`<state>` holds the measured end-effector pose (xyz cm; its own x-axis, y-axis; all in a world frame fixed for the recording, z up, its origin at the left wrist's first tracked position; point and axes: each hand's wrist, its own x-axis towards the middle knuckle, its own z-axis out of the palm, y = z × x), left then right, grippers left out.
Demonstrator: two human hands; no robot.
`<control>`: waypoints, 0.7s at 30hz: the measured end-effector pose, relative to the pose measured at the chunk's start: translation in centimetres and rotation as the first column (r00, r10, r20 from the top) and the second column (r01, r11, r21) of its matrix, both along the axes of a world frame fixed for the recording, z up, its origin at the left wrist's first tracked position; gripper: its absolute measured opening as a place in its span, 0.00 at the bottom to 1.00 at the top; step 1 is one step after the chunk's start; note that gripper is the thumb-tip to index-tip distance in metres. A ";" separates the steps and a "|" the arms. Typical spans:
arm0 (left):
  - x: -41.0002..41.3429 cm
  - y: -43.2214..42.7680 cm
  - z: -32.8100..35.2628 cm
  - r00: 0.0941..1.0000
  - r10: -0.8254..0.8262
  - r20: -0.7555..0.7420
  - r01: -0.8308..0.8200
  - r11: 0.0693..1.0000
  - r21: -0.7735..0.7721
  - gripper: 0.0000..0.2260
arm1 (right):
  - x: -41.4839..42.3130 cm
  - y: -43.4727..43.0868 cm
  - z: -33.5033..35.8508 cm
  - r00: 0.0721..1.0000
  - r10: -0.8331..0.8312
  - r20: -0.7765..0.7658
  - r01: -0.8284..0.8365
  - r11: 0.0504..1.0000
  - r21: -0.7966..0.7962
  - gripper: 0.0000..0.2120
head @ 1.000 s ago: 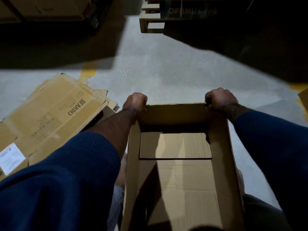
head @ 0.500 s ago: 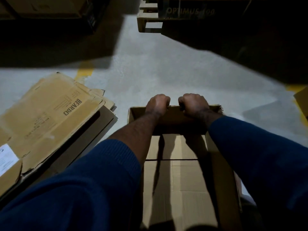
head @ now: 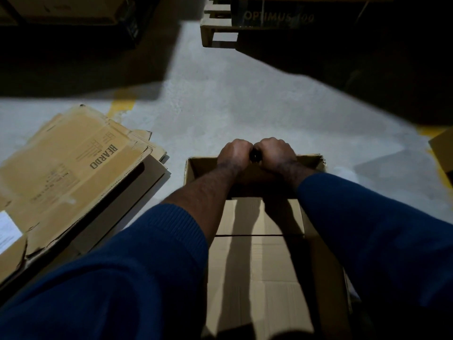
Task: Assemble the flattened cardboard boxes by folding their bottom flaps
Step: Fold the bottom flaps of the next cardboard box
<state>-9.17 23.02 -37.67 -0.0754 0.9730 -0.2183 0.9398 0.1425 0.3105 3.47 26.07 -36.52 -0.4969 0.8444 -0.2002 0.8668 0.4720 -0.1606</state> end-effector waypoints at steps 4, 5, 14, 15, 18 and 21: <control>-0.1 0.3 0.3 1.000 0.001 -0.016 -0.001 1.000 -0.007 0.08 | 0.1 0.3 -0.1 1.000 -0.017 -0.024 0.017 1.000 -0.018 0.10; -0.1 0.3 0.5 1.000 -0.009 -0.015 0.009 1.000 -0.018 0.08 | 0.1 0.5 0.0 1.000 -0.007 -0.030 0.006 0.999 -0.035 0.10; -3.0 -0.9 0.3 0.990 -0.073 -0.125 0.074 0.997 0.004 0.10 | 4.3 1.8 -0.5 0.992 0.058 0.114 -0.060 0.998 0.007 0.12; -3.1 -1.1 0.2 0.989 -0.071 -0.132 0.072 0.997 0.000 0.09 | 4.9 1.9 -0.5 0.991 0.052 0.126 -0.053 0.999 0.003 0.12; -2.7 -1.1 0.3 0.986 -0.039 -0.161 0.040 0.999 0.002 0.06 | 5.6 2.1 -0.7 0.990 0.034 0.137 -0.032 0.999 -0.018 0.08; -2.4 -0.9 0.2 0.989 0.003 -0.151 0.000 1.000 0.017 0.07 | 5.4 2.0 -0.9 0.989 0.029 0.142 -0.027 0.999 -0.020 0.08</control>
